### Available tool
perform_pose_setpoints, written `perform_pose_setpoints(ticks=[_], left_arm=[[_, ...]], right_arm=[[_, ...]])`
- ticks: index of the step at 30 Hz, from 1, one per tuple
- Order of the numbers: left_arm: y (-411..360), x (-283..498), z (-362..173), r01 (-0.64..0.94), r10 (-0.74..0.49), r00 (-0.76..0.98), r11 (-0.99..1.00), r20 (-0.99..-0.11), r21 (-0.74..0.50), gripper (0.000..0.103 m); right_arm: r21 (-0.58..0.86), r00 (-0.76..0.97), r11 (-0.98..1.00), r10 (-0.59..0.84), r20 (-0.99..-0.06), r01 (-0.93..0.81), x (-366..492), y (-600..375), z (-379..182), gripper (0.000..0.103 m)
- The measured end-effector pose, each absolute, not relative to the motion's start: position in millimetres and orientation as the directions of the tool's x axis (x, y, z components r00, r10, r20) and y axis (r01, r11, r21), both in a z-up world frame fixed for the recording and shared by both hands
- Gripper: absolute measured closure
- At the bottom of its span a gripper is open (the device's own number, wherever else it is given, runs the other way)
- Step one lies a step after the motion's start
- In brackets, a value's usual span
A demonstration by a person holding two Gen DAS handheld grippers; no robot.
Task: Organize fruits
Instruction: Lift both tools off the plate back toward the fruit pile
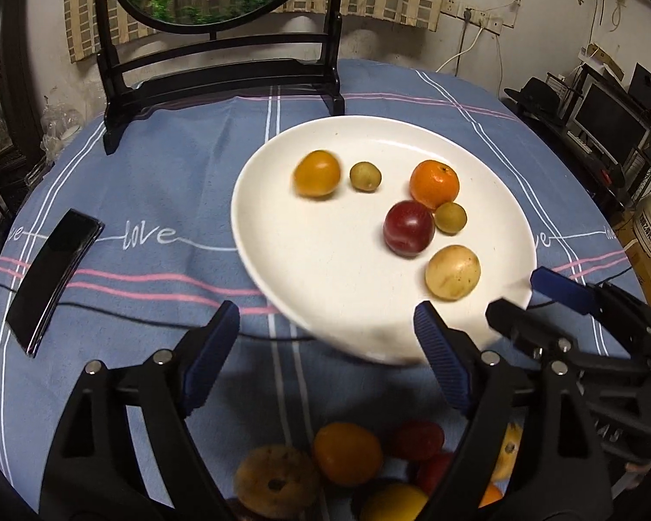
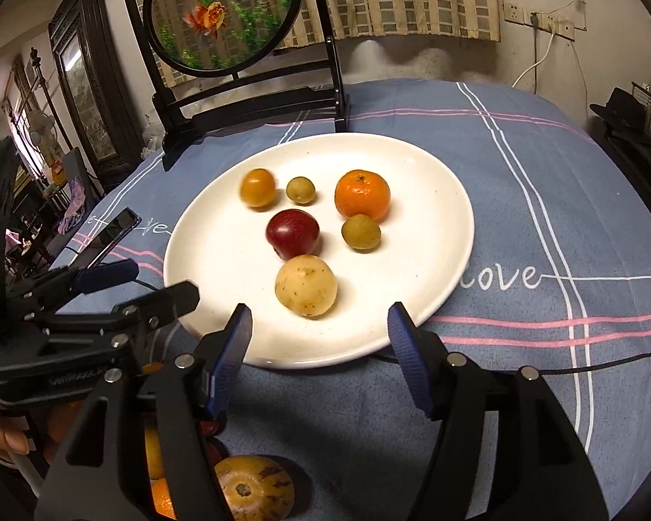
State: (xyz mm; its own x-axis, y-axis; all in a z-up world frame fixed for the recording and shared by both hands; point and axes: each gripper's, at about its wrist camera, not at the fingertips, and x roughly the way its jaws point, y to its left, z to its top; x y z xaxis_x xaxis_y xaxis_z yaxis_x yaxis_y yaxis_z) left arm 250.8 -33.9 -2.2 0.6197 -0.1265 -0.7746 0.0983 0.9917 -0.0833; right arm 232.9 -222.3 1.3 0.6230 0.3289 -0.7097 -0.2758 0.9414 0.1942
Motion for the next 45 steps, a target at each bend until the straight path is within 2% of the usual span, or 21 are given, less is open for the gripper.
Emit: perform_pose_setpoints(ticks=[6, 8, 16, 25, 38, 45], left_arm=[[-24.6, 225.8, 5.8, 0.078, -0.072, 0.635, 0.997, -0.769, -0.029, 0.018], [-20.0, 214.1, 9.5, 0.075, -0.056, 0.644, 0.997, -0.763, -0.010, 0.008], [7.9, 165.6, 5.1, 0.037, -0.017, 0.645, 0.999, -0.764, 0.009, 0.008], [37.3, 124.2, -3.0, -0.014, 0.006, 0.637, 1.000, -0.771, -0.004, 0.008], [51.4, 95.4, -19.1, -0.029, 0.023, 0.603, 1.000, -0.797, 0.008, 0.008], [50.6, 97.2, -31.6, -0.028, 0.030, 0.583, 0.999, -0.812, 0.017, 0.008]], right_arm=[[0.183, 0.639, 0.935, 0.342, -0.689, -0.303, 213.7, -221.0, 10.7, 0.038], [0.182, 0.645, 0.932, 0.349, -0.680, -0.312, 199.8, -221.3, 13.3, 0.034], [0.152, 0.672, 0.938, 0.331, -0.662, -0.311, 129.5, -237.2, 18.7, 0.033], [0.145, 0.647, 0.938, 0.325, -0.690, -0.316, 79.6, -237.5, 9.6, 0.033], [0.096, 0.580, 0.916, 0.326, -0.747, -0.390, 53.3, -216.8, -10.2, 0.033], [0.091, 0.565, 0.927, 0.298, -0.770, -0.365, 56.9, -219.5, -18.9, 0.033]])
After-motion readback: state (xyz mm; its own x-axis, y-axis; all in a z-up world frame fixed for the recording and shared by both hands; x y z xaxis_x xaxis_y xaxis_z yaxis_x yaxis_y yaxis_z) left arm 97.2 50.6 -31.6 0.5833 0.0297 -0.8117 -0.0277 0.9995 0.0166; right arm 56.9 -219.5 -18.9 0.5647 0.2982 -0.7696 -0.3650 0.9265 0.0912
